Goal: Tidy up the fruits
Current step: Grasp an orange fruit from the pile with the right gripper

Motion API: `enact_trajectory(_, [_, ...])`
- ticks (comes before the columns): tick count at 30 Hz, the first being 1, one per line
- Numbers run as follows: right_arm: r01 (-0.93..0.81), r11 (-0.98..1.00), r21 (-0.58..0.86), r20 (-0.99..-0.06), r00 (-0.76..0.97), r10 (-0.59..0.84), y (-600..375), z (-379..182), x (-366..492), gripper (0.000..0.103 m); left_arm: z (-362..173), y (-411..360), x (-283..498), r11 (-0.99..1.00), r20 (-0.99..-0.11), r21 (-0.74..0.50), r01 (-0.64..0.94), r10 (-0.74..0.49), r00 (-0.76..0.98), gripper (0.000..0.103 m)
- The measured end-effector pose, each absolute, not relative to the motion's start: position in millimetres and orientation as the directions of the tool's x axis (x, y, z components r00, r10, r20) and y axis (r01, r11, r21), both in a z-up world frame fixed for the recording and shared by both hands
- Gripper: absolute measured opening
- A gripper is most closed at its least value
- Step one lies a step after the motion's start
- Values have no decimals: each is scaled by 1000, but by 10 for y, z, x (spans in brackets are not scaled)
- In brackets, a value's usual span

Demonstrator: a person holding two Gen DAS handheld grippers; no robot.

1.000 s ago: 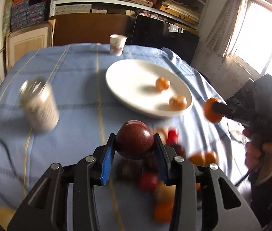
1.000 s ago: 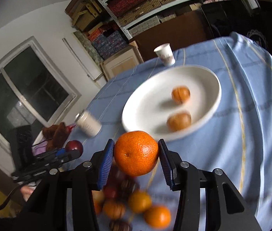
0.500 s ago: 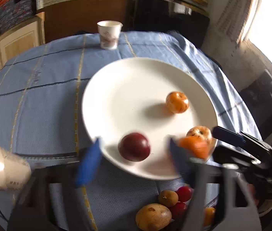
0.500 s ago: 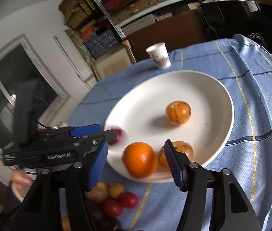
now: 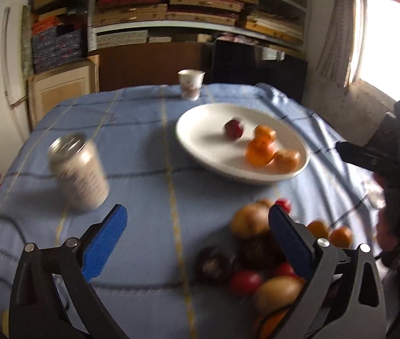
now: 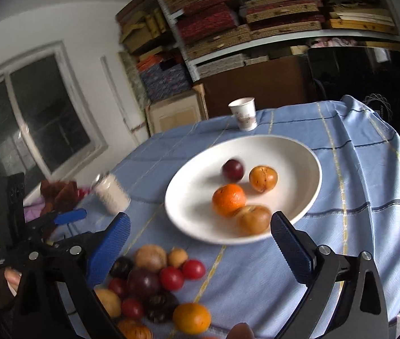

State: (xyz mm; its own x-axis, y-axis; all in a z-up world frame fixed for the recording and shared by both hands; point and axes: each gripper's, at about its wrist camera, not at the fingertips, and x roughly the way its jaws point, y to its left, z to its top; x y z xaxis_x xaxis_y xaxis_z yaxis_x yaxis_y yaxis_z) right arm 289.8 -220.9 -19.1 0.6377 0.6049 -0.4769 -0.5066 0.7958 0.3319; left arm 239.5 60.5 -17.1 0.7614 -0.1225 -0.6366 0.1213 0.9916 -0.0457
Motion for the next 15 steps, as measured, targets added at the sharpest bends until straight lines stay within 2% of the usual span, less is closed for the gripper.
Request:
enact_trajectory(3, [-541,791,285,-545,587,598,-2186,-226,2761,100,-215,736,2273,996,-633,-51,75,-90,769,98])
enact_trajectory(8, [-583,728,360,-584,468,663,-2292,-370,2587,100,-266,914,2198,995,-642,-100,17,-77,763,98])
enact_trajectory(15, [-637,707,308,-637,414,650,-2289,-493,2289,90,-376,929,2172,985,-675,-167,36,-141,724,98])
